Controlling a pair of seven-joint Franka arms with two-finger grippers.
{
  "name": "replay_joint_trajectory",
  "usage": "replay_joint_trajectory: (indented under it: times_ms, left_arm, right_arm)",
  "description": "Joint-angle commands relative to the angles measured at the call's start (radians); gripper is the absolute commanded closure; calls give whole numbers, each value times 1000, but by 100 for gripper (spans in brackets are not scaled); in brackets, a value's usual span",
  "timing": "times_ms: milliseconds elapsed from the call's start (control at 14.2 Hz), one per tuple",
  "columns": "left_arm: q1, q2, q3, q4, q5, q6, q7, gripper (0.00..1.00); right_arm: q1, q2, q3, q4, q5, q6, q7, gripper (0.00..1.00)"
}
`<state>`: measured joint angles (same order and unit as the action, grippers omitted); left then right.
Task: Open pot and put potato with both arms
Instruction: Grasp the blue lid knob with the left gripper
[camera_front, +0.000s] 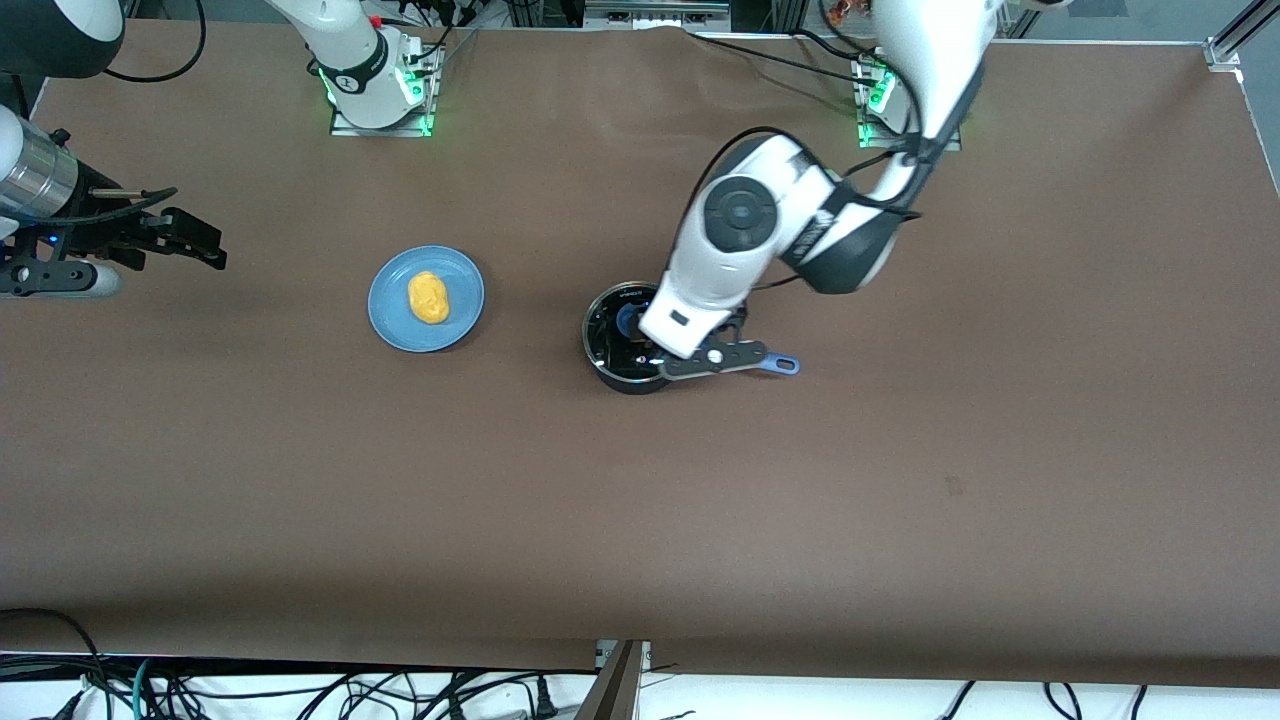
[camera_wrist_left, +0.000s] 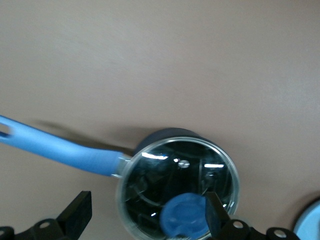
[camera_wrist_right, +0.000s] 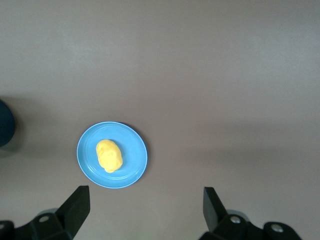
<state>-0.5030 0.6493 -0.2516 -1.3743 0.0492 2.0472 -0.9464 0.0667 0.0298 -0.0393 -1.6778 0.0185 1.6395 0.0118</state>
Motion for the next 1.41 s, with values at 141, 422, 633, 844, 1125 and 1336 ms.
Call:
replay_joint_trajectory:
  times_ms: [141,422,633,844,1125,1336]
  left_arm:
    - [-95,121,17,116,96,-12,-80,0]
    - [-109,121,9,86,146,-12,-83,0]
    - [-115,118,6,66,144,-12,-83,0]
    - [-120,115,-15,44,140,-13,-84,0]
    - [-120,112,-17,43,132,-18,-84,22]
    - [-112,107,-18,44,132,-19,-80,39]
  right_arm:
    - [4,-19,1,-13,12,-6,10,0]
    - [4,-18,1,-13,12,-6,10,0]
    - [4,-18,1,-14,12,-10,7,0]
    - [4,-16,1,-13,12,-13,8,0]
    - [4,-13,1,-10,11,-17,-7,0]
    - [4,-13,1,-10,12,-17,-7,0]
